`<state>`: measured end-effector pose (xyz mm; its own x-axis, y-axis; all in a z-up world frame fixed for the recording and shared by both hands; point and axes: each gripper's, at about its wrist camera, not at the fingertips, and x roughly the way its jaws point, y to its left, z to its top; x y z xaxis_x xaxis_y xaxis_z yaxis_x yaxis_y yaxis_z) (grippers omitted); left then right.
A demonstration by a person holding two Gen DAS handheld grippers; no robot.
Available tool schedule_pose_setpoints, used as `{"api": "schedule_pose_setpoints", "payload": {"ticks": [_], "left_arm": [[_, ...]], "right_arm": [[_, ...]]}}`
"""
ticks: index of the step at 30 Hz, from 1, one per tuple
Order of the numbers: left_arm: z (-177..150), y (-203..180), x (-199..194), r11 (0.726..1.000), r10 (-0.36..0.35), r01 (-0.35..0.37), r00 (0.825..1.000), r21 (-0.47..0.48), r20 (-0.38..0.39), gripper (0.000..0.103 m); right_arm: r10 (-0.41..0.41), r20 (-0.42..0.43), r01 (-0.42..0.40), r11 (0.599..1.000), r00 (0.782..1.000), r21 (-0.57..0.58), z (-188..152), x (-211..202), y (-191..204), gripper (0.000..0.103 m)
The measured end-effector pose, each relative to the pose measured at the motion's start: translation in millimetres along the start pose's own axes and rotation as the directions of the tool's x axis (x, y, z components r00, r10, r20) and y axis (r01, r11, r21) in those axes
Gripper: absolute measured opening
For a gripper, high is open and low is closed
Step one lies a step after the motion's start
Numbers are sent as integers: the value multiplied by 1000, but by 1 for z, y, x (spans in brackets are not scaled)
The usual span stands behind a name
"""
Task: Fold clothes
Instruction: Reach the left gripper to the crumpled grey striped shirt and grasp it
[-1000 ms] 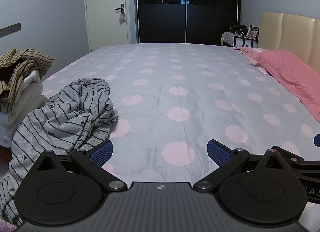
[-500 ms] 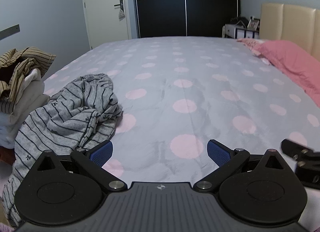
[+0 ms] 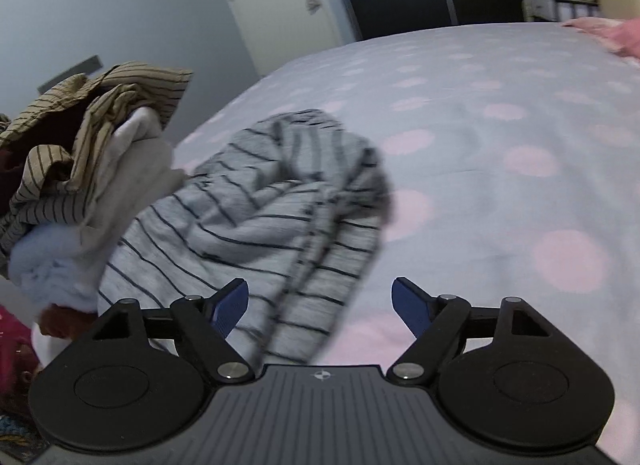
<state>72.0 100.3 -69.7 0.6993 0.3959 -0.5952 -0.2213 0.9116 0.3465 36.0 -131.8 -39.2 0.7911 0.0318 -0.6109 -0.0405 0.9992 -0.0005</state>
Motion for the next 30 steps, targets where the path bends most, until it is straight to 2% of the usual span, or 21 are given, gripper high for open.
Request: {"api": "schedule_pose_setpoints", "payload": {"ticks": [2, 5, 8, 12, 14, 16, 18, 22, 24, 27, 30], "left_arm": [[0, 7, 15, 1000, 29, -29, 999, -1, 13, 79], [-5, 11, 35, 998, 68, -67, 998, 18, -18, 68], [-13, 16, 50, 999, 51, -51, 997, -4, -62, 60], [-17, 30, 58, 996, 48, -52, 997, -74, -62, 50], [-17, 38, 58, 992, 23, -30, 998, -122, -59, 40], [-15, 44, 55, 987, 12, -19, 999, -162, -42, 18], [-12, 48, 48, 983, -7, 4, 1000, -182, -16, 12], [-5, 47, 37, 993, -4, 5, 1000, -114, 9, 6], [-3, 52, 29, 985, -50, 54, 998, -163, 27, 5], [7, 46, -1, 990, -83, 95, 991, -106, 107, 5], [15, 39, -32, 980, -166, 179, 974, -81, 152, 4]], "right_arm": [[-5, -5, 5, 1000, 1000, 7, 0, 7, -1, 103], [-11, -16, 11, 1000, 1000, 5, 0, 19, -1, 102], [-19, -39, 19, 1000, 999, 13, 0, 32, -3, 102], [-16, -59, 18, 999, 998, 38, 4, 46, -3, 102], [-17, -57, 19, 999, 998, 42, 7, 52, 0, 102], [-14, -50, 15, 999, 999, 33, 9, 54, 3, 102], [-11, -44, 12, 1000, 999, 15, 9, 55, 7, 102], [-1, -47, 1, 1000, 999, 4, 8, 52, 10, 102], [5, -39, -5, 1000, 999, 11, 9, 48, 9, 102], [11, -16, -10, 1000, 1000, 14, 12, 38, 9, 102], [23, 3, -23, 1000, 1000, 18, 16, 26, 11, 102]]}}
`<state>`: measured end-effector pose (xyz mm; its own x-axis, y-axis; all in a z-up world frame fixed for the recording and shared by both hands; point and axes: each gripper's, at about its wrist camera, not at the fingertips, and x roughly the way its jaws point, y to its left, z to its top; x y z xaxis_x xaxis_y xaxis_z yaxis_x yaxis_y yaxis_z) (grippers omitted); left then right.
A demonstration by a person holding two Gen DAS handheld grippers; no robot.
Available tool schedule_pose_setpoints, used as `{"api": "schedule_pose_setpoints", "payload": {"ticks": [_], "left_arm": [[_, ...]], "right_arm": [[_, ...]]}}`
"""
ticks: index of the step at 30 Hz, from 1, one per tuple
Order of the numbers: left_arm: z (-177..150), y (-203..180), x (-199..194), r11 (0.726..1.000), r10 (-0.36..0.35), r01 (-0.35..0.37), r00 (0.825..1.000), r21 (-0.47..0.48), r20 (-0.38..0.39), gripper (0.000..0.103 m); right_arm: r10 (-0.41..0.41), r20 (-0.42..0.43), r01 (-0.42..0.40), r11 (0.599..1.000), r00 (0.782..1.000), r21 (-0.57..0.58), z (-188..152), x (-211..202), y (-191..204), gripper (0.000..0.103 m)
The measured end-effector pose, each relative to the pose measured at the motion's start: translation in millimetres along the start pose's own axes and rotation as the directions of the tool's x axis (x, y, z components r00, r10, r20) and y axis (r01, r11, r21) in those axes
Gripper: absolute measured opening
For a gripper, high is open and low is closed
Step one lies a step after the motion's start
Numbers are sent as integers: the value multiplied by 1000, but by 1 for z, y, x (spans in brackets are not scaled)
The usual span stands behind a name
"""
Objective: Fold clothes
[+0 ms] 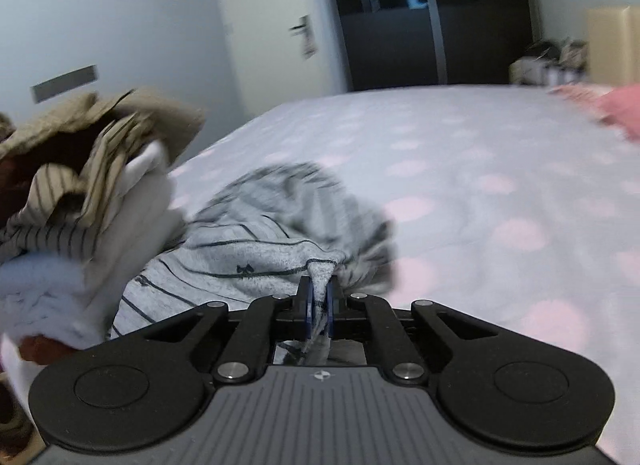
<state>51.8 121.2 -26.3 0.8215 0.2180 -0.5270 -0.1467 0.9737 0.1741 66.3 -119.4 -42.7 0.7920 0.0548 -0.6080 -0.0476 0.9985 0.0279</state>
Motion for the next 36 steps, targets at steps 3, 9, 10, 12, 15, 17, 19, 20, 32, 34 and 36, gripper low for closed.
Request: {"api": "schedule_pose_setpoints", "payload": {"ticks": [3, 9, 10, 12, 15, 17, 19, 20, 32, 34, 36], "left_arm": [[3, -13, -29, 996, -82, 82, 996, 26, 18, 4], [1, -51, -85, 944, -318, 311, 947, 108, 53, 4], [-1, -60, -94, 927, -361, 353, 931, 126, 53, 4], [-5, -77, -111, 887, -445, 433, 894, 164, 47, 4], [-15, -100, -134, 813, -557, 542, 831, 212, 10, 4], [-23, -108, -142, 771, -603, 593, 797, 233, -30, 4], [-30, -112, -146, 745, -624, 620, 778, 248, -70, 5], [-33, -111, -145, 741, -623, 623, 777, 252, -89, 5], [-34, -83, -132, 776, -533, 561, 828, 288, -175, 30], [-25, -70, -118, 812, -475, 508, 861, 288, -180, 41], [-12, -54, -97, 852, -398, 435, 900, 293, -179, 41]], "right_arm": [[20, 12, -20, 1000, 1000, -11, 2, -11, 5, 102], [6, 74, -2, 998, 997, -56, 6, -43, 6, 102], [4, 81, 0, 999, 997, -50, 6, -48, 4, 102], [4, 89, 0, 999, 996, -45, 7, -57, 1, 102], [-10, 102, 16, 998, 995, -59, 7, -70, -4, 102], [-26, 109, 32, 998, 994, -54, 9, -78, -9, 102], [-15, 104, 19, 999, 994, -36, 10, -86, -14, 102], [-9, 99, 12, 999, 995, -30, 9, -89, -16, 102], [109, -46, -109, 994, 993, 2, -8, -72, -9, 101], [134, -64, -135, 991, 989, -10, -9, -66, -2, 90], [158, -84, -160, 987, 984, -16, -9, -59, 4, 81]]}}
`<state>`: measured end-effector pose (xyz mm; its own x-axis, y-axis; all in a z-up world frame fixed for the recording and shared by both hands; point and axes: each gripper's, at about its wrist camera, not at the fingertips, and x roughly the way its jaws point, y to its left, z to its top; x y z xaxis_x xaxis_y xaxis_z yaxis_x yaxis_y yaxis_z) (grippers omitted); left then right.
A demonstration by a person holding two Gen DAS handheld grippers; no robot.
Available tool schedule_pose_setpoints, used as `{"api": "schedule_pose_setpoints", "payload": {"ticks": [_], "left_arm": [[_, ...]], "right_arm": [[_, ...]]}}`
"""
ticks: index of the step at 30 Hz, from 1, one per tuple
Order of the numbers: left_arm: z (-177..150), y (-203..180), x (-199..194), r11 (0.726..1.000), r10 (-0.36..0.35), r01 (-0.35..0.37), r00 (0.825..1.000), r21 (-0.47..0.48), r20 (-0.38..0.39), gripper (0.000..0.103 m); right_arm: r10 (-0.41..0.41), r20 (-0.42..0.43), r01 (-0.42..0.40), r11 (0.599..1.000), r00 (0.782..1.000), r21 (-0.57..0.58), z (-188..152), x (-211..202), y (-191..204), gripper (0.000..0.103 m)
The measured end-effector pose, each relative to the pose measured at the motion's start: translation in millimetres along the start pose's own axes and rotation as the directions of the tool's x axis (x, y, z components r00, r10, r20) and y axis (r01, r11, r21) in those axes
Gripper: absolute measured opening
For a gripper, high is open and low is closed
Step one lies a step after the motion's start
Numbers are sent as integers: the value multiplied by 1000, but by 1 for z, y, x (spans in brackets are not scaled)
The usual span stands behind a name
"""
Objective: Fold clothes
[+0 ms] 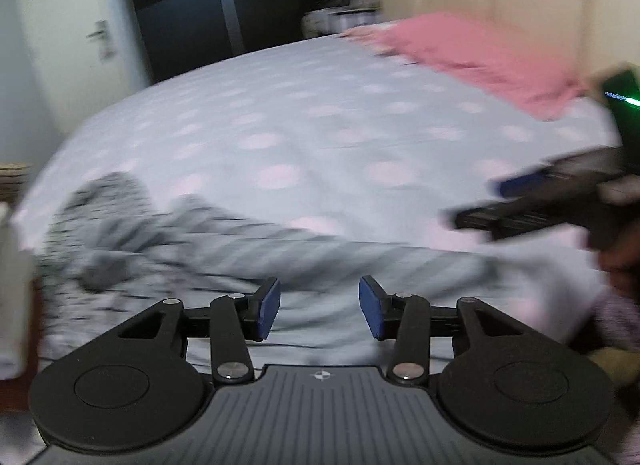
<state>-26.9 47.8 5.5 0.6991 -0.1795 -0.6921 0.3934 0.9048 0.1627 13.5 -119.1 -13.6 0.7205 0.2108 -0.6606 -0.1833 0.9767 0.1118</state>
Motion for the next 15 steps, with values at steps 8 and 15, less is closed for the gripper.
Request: {"api": "schedule_pose_setpoints", "payload": {"ticks": [8, 15], "left_arm": [[21, 111, 33, 977, 208, -210, 977, -26, -47, 65], [0, 178, 102, 956, 204, -227, 969, -184, -138, 65]], "right_arm": [[91, -92, -93, 996, 992, -15, 11, 50, 16, 81], [120, -179, -122, 993, 976, 1, 25, 108, 25, 81]]}}
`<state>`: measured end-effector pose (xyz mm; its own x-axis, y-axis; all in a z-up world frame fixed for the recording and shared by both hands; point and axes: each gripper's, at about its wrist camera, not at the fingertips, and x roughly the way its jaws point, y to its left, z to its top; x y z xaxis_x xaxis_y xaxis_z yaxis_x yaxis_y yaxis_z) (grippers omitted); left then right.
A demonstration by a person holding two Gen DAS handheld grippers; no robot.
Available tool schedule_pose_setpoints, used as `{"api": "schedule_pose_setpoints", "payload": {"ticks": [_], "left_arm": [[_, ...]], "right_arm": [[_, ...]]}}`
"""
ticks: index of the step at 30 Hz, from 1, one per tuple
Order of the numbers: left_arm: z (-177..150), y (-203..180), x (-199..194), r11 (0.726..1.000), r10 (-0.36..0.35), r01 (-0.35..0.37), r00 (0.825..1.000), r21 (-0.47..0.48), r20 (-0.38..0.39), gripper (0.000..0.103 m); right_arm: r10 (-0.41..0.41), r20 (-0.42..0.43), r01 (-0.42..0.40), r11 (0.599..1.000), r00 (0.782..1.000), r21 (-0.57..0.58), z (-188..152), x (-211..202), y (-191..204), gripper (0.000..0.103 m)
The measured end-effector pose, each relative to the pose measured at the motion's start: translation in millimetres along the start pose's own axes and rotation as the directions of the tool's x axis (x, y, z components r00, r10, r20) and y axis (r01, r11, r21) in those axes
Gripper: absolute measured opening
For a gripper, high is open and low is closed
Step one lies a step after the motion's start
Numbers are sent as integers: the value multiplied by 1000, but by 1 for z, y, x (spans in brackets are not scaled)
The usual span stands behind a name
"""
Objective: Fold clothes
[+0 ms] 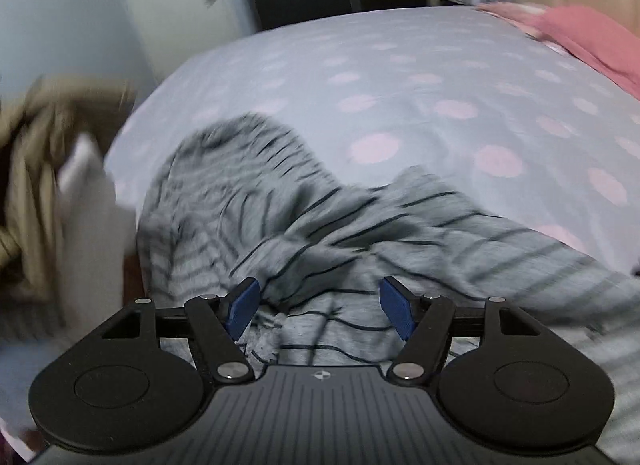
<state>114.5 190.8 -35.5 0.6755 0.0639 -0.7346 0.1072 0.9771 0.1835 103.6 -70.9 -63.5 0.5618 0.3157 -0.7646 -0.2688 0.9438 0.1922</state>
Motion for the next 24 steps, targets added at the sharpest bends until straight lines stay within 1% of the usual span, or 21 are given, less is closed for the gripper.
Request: {"api": "schedule_pose_setpoints", "payload": {"ticks": [2, 3, 4, 5, 6, 7, 8, 9, 10, 11, 12, 13, 14, 17, 20, 22, 24], "left_arm": [[-9, 10, 20, 998, 10, -12, 999, -63, -32, 65], [-14, 12, 28, 997, 11, -16, 998, -76, -63, 65], [-19, 13, 35, 997, 8, -15, 995, -80, -97, 65], [-24, 14, 41, 996, 3, -15, 991, -85, -131, 64], [-27, 14, 42, 995, -6, -8, 990, -96, -144, 59], [-30, 14, 43, 994, -15, -2, 988, -108, -157, 51], [-33, 15, 44, 993, -24, 4, 985, -119, -169, 47], [-32, 14, 41, 992, -26, 5, 985, -123, -168, 35], [-30, 14, 39, 992, -28, 6, 986, -127, -167, 24], [-29, 14, 36, 991, -30, 8, 986, -132, -165, 20], [-27, 13, 34, 991, -32, 9, 986, -136, -164, 9], [-26, 15, 27, 988, -47, 24, 988, -153, -150, 7], [-24, 16, 21, 985, -62, 39, 989, -169, -136, 7], [-17, 11, -1, 981, -65, 51, 996, -185, -67, 6], [-8, 6, -30, 981, -70, 71, 997, -181, 17, 6], [2, 5, -56, 979, -81, 98, 992, -178, 101, 6], [12, 4, -81, 978, -93, 123, 980, -169, 178, 6]], "right_arm": [[11, -28, -12, 1000, 1000, -14, 2, 13, 2, 80], [25, -44, -26, 1000, 999, -16, 2, 18, 3, 77], [47, -62, -48, 999, 997, -14, 0, 23, 4, 70], [66, -75, -67, 998, 995, -11, -3, 27, 6, 65], [78, -77, -80, 997, 994, -12, -7, 28, 9, 57], [89, -76, -91, 996, 993, -13, -12, 29, 12, 56], [88, -69, -91, 995, 994, -32, -16, 28, 15, 55], [85, -61, -88, 995, 995, -54, -19, 26, 19, 46], [81, -53, -85, 993, 995, -77, -21, 24, 22, 34], [83, -50, -87, 993, 995, -82, -21, 23, 23, 28], [79, -44, -82, 993, 996, -81, -20, 20, 22, 20], [74, -32, -76, 994, 997, -74, -17, 15, 21, 14], [65, -19, -66, 995, 998, -68, -15, 10, 19, 9], [9, 51, -5, 998, 999, -69, -3, -12, 14, 8], [-14, 112, 22, 998, 994, -66, 10, -40, 6, 8], [-47, 160, 60, 996, 986, -73, 18, -61, 2, 7], [-85, 213, 104, 992, 973, -78, 25, -83, -2, 7]]}}
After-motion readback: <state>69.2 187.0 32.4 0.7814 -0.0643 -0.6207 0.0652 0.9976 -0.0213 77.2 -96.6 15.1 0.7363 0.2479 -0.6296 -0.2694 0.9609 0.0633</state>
